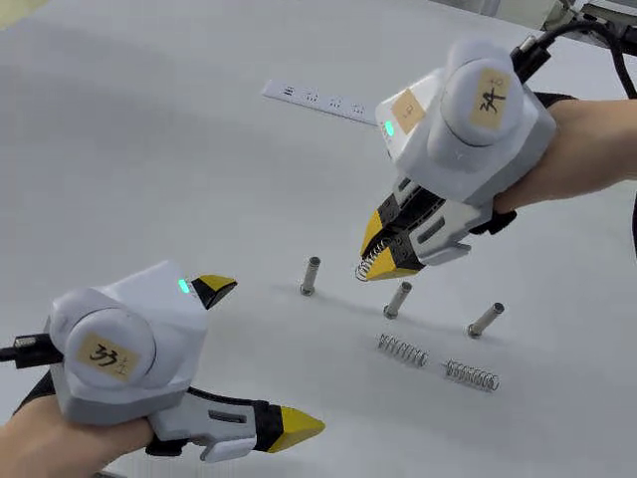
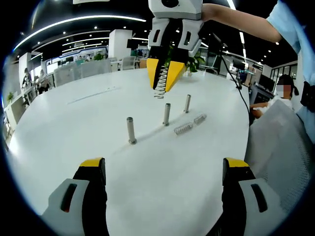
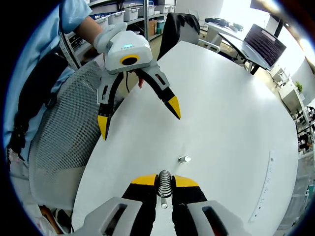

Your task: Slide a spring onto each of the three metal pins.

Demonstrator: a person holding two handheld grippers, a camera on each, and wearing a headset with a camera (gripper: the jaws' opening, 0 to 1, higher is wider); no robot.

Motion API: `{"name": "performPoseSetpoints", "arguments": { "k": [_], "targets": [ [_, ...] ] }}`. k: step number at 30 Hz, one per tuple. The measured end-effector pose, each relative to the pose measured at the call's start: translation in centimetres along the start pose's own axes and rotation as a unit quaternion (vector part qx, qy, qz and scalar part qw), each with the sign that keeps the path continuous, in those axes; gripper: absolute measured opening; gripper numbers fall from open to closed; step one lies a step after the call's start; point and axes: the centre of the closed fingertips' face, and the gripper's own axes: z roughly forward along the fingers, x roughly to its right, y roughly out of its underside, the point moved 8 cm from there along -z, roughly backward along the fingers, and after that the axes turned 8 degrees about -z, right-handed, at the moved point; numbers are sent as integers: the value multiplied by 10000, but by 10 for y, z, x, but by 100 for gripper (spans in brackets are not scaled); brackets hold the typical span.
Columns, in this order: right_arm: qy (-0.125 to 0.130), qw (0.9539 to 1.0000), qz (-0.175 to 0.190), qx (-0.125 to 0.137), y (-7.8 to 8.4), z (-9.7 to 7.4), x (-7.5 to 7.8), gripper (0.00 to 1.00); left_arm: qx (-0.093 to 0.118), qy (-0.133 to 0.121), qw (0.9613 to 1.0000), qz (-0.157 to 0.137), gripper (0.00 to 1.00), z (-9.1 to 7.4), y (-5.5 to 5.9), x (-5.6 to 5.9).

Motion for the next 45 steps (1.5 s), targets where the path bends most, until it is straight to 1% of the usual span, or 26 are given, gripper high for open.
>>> {"name": "performPoseSetpoints", "arguments": {
  "k": [3,6,15,17,20,24,31,40,45],
  "targets": [
    [-14,9999,-90,-56,-3,4,8,7,-30,8,10000,19,98,1,1,-1],
    [-1,9999,-148,-85,-4,6,15,7,-17,22,10000,8,98,2,1,-2],
    [-95,9992,-308,-233,-9,18,27,7,31,56,10000,-13,97,6,0,-4],
    [-103,9988,-379,-290,-11,21,29,7,40,62,10000,-31,97,6,0,-5],
    [-124,9988,-377,-274,-13,26,32,7,39,61,10000,-59,96,6,3,-6],
    [-173,9984,-428,-332,-13,33,37,7,29,66,9999,-99,96,5,6,-7],
    [-218,9979,-476,-388,-14,37,37,7,20,69,9998,-175,96,5,10,-10],
    [-276,9977,-479,-394,-16,41,39,7,32,70,9998,-209,95,4,10,-11],
    [-285,9971,-539,-454,-14,42,38,7,31,66,9997,-233,95,4,11,-11]
  ]
}}
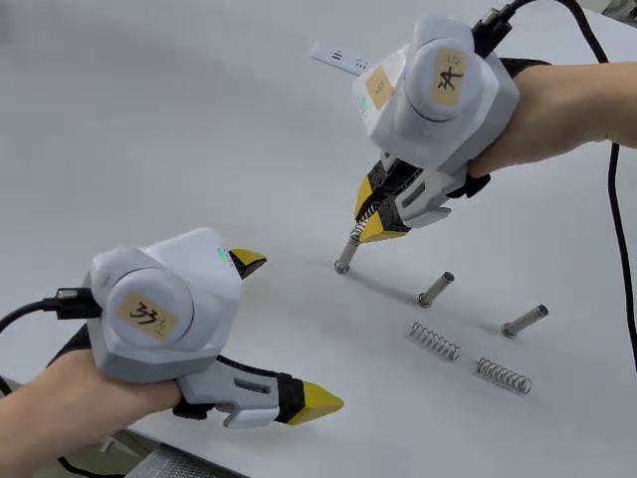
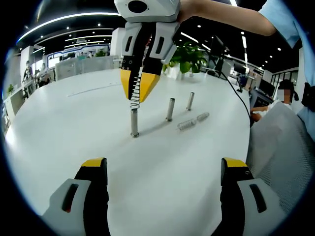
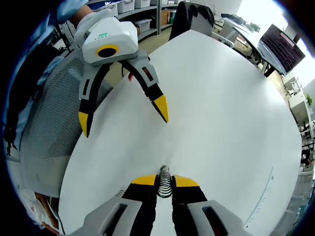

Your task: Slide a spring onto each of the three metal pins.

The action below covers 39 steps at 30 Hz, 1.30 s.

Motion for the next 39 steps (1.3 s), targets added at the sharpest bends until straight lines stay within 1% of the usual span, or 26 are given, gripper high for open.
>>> {"name": "performPoseSetpoints", "arguments": {
  "k": [8,13,20,27,35,38,39],
  "targets": [
    [-33,10000,-13,-18,1,2,1,7,-31,9,10000,-27,94,1,3,-1],
    [-36,10000,-28,-20,2,3,3,7,-8,12,10000,-51,94,1,3,-1],
    [-34,10000,-57,-53,2,8,3,7,-27,10,10000,-67,94,0,4,-1],
    [-102,9998,-100,-119,2,18,3,7,-45,0,9999,-102,94,0,7,-2],
    [-213,9993,-157,-258,3,35,2,8,-54,-21,9999,-143,93,0,8,-3],
    [-238,9990,-198,-332,5,41,5,8,-64,-30,9999,-147,93,0,9,-4],
    [-247,9990,-203,-320,4,42,5,8,-70,-25,9998,-160,93,0,9,-4]
  ]
}}
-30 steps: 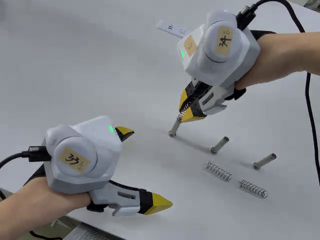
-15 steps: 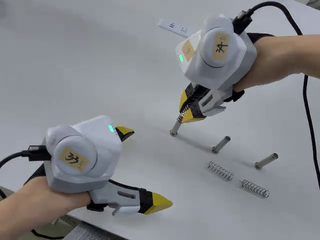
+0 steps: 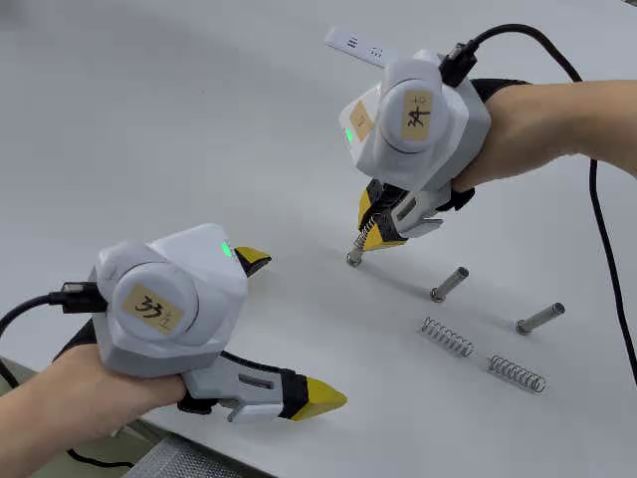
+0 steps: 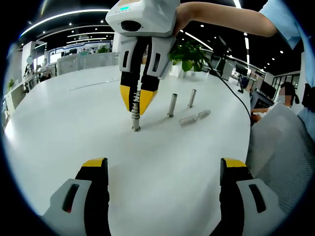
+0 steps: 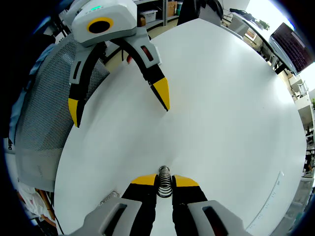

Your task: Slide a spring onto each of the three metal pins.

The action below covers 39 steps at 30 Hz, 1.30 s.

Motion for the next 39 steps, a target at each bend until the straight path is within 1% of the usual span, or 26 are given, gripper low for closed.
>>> {"name": "performPoseSetpoints", "arguments": {
  "k": [2,4,8,12,14,18,26,31,33,34,37,39],
  "targets": [
    [-56,10000,51,-21,0,4,1,8,-1,-9,10000,3,93,0,0,0],
    [-54,9999,-18,-88,0,7,0,8,3,-7,10000,-7,93,0,0,0],
    [-105,9999,20,-117,1,14,1,8,-9,-19,10000,-14,93,0,1,-1],
    [-143,9997,-8,-208,4,21,0,8,-11,-24,10000,-19,93,0,1,-1],
    [-140,9996,-24,-228,5,22,0,8,-19,-21,10000,-30,93,-1,2,-1],
    [-141,9998,28,-159,3,21,-2,8,-23,-37,10000,-31,93,-1,2,-1],
    [-132,9998,34,-166,4,20,-6,8,-6,-35,10000,-28,93,-1,0,-1],
    [-166,9997,129,-133,4,23,-5,9,4,-48,10000,-25,93,-2,0,-1],
    [-183,9996,197,-72,3,23,-6,13,-1,-57,10000,-31,93,-3,0,-1],
    [-176,9994,276,-62,4,24,-6,17,-2,-59,10000,-23,93,-3,0,-1],
    [-123,9993,360,0,5,24,-5,28,-2,-58,10000,-25,93,-3,0,-1],
    [-124,9990,430,24,5,24,-6,34,2,-65,10000,-21,93,-3,-1,-2]
  ]
}}
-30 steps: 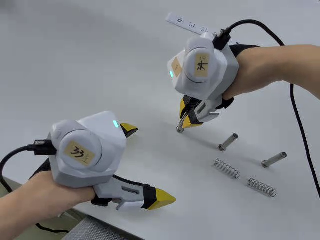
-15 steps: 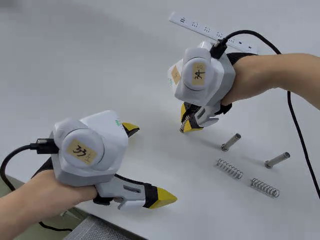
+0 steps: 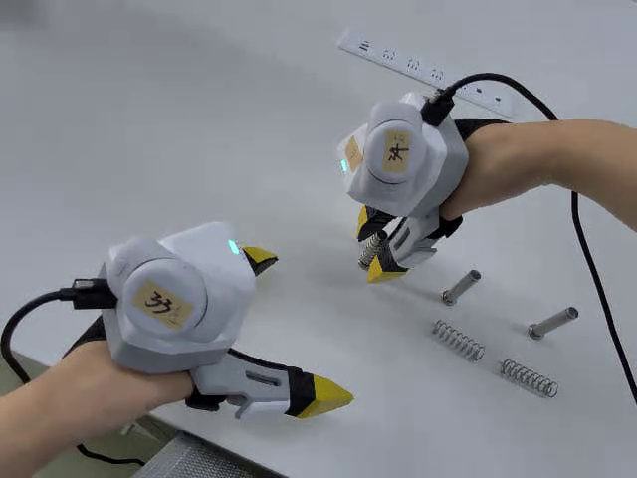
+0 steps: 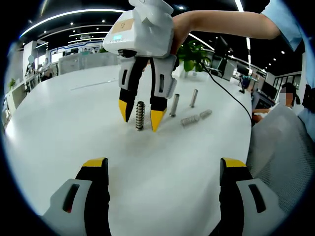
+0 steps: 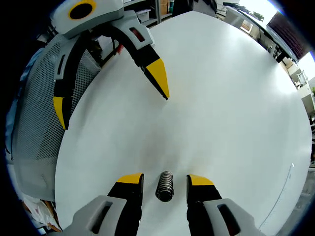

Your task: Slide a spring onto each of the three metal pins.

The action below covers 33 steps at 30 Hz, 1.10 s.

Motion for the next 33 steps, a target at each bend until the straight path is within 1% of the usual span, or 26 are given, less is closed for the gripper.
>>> {"name": "performPoseSetpoints", "arguments": {
  "k": [2,4,5,8,9,10,12,13,16,17,22,28,33],
  "targets": [
    [-8,10000,35,29,1,0,-2,43,16,-3,10000,-8,93,0,-1,0],
    [35,9999,98,77,2,-1,-1,54,32,-7,10000,-24,93,0,-2,-1],
    [56,9996,228,172,2,-1,-1,57,51,-9,10000,-36,93,0,-2,-1],
    [163,9982,395,412,0,0,0,67,90,-11,9999,-80,93,-1,-4,-1],
    [212,9978,421,465,0,0,1,71,95,-14,9999,-78,93,-1,-4,-2],
    [274,9974,434,500,0,-1,1,77,96,-18,9999,-70,93,-1,-5,-2],
    [365,9972,391,518,-1,-3,0,84,101,-18,9999,-67,92,-1,-5,-2],
    [457,9967,369,556,-1,-5,0,89,109,-18,9999,-66,92,-1,-6,-2],
    [600,9948,424,705,0,-7,1,97,128,-16,9999,-67,92,-1,-7,-2],
    [628,9942,452,747,0,-8,1,99,135,-16,9999,-68,93,-1,-8,-2],
    [715,9921,544,870,1,-12,-3,99,153,-15,9999,-54,93,-2,-10,-1],
    [816,9876,742,1121,-1,-21,-15,99,184,-28,9998,-47,93,-4,-14,-2],
    [905,9832,924,1286,2,-29,-25,99,187,-30,9998,9,93,-4,-19,-1]
  ]
}}
